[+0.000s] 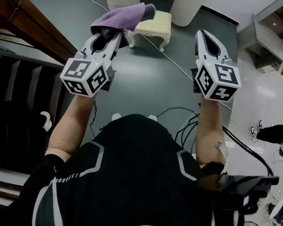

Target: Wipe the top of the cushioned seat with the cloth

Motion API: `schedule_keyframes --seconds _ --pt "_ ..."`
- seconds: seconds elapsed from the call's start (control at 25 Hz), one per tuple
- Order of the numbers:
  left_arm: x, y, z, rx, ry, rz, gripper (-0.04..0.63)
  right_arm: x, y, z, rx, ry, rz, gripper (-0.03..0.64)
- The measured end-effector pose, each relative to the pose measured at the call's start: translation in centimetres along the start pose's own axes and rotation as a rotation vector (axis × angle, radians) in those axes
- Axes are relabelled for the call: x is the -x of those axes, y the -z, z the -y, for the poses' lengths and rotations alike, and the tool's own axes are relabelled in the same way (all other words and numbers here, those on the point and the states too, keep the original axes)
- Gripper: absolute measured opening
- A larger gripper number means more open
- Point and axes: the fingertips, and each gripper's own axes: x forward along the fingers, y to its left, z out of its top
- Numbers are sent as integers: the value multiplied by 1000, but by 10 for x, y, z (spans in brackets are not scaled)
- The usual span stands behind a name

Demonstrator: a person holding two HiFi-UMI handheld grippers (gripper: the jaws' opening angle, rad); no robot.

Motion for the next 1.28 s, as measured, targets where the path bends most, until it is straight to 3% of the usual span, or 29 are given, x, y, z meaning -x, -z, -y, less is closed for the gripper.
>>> schedule_keyframes --seconds 0.52,0.72,1.28 --pt "-6 8 31 -3 -11 -5 48 18 6 20 2 -8 -5 3" --pt "-19 9 43 -4 -27 -11 48 25 5 37 64 7 8 3" --pt "-62 28 81 -21 -46 -42 48 18 30 90 -15 -103 10 6"
